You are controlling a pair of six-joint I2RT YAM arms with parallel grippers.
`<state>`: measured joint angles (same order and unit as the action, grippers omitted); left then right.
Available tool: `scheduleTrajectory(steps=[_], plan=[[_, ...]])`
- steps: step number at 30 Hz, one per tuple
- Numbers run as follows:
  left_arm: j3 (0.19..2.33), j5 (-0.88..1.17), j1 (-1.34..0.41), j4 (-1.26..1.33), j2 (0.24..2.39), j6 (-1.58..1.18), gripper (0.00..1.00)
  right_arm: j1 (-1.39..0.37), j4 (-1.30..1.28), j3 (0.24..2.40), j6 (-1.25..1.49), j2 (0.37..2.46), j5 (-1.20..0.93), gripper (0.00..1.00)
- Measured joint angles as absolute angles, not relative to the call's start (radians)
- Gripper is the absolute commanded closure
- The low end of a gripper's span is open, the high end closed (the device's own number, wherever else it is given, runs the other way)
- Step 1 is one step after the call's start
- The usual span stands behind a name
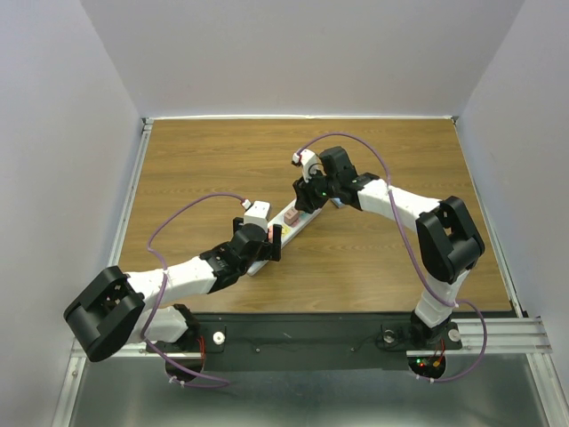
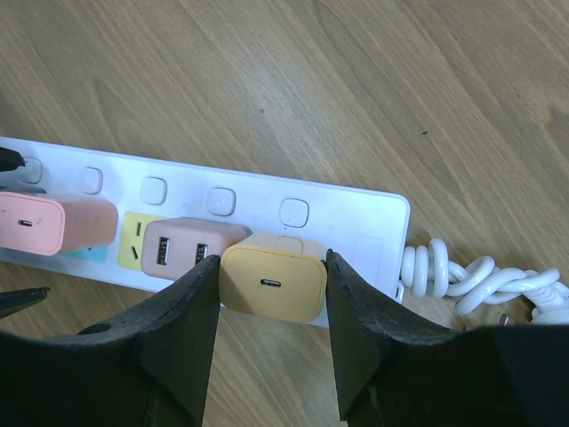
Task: Insert the plug
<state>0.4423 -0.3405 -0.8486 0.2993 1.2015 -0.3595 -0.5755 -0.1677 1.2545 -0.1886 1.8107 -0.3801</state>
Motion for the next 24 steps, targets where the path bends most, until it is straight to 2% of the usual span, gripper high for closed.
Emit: scheduleTrajectory(steps=[24], plan=[[0.45,-0.34,-0.849,0.295,1.21,-0.356,0.14,-0.575,-0.195,1.271,-0.205,1.82,-0.391,0.99]])
